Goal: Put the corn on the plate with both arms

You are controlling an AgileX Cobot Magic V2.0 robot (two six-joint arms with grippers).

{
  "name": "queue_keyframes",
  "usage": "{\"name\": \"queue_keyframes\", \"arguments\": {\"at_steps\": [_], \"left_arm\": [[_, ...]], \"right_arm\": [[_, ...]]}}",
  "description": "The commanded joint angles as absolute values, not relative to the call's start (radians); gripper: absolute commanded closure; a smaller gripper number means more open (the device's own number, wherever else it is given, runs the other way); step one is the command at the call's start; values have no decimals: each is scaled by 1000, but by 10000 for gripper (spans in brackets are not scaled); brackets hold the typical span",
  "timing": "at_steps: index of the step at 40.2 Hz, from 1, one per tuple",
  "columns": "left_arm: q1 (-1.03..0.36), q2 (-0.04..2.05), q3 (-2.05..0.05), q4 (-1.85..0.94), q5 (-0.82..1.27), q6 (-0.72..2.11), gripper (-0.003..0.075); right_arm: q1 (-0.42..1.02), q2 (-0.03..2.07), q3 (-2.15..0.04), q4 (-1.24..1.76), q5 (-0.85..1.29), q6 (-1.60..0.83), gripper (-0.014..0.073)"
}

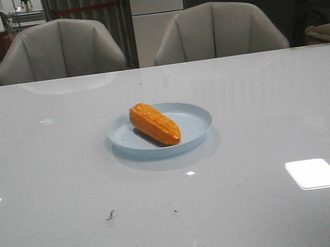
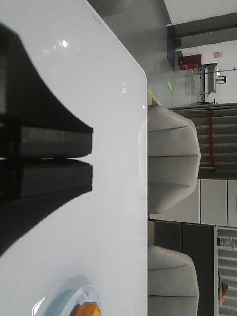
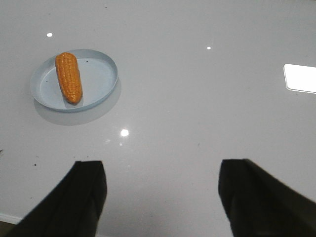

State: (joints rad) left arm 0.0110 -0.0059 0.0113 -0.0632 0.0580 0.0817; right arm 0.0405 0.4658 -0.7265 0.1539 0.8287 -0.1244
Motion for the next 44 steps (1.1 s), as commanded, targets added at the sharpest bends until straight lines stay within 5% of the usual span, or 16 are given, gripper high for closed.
{"name": "queue_keyframes", "arguments": {"at_steps": [1, 9, 22, 44], "left_arm": [[13, -26, 48, -73, -23, 72, 627], [13, -26, 48, -73, -23, 72, 627], [13, -26, 48, -73, -23, 72, 627], [13, -26, 48, -73, -23, 72, 627]], "right_arm": [[33, 471, -753, 157, 750, -128, 12], [33, 471, -753, 125, 741, -128, 60], [33, 448, -746, 154, 735, -128, 584], [-7, 87, -236, 183, 107, -128, 559]]}}
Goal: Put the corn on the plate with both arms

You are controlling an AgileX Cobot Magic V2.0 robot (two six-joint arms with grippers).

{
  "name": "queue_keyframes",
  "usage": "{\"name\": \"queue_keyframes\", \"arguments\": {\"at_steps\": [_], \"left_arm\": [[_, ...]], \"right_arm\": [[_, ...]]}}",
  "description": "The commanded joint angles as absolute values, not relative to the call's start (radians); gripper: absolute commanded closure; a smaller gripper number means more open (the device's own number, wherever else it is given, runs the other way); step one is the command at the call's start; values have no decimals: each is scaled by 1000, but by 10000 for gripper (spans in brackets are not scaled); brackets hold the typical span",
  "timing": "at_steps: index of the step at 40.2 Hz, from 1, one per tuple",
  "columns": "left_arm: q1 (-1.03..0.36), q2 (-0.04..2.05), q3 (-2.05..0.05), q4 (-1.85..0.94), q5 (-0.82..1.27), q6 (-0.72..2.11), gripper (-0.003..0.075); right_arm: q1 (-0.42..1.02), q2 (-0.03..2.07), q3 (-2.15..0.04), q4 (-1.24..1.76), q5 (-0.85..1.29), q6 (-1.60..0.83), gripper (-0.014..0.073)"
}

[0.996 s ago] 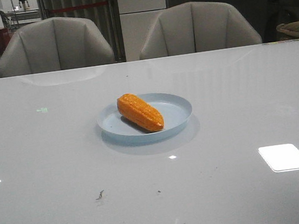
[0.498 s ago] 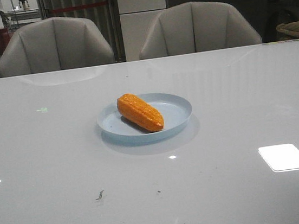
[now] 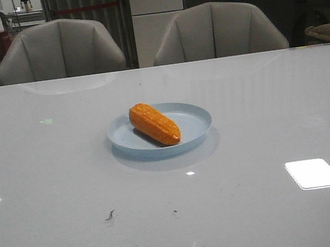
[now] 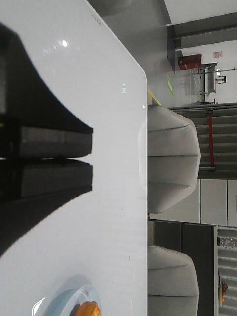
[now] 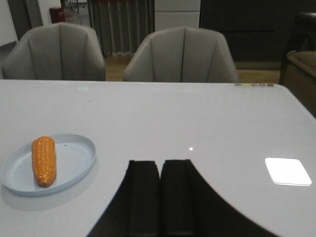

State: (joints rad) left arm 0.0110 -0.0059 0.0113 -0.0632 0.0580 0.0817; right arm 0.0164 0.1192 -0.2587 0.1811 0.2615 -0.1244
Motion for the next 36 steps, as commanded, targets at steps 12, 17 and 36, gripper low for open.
{"name": "queue_keyframes", "arguments": {"at_steps": [12, 17, 36], "left_arm": [[13, -26, 48, -73, -23, 72, 627], [13, -26, 48, -73, -23, 72, 627], [13, -26, 48, -73, -23, 72, 627]], "right_arm": [[-60, -36, 9, 220, 85, -128, 559], [-60, -36, 7, 232, 169, -128, 559], [-60, -36, 7, 261, 171, -128, 559]]}}
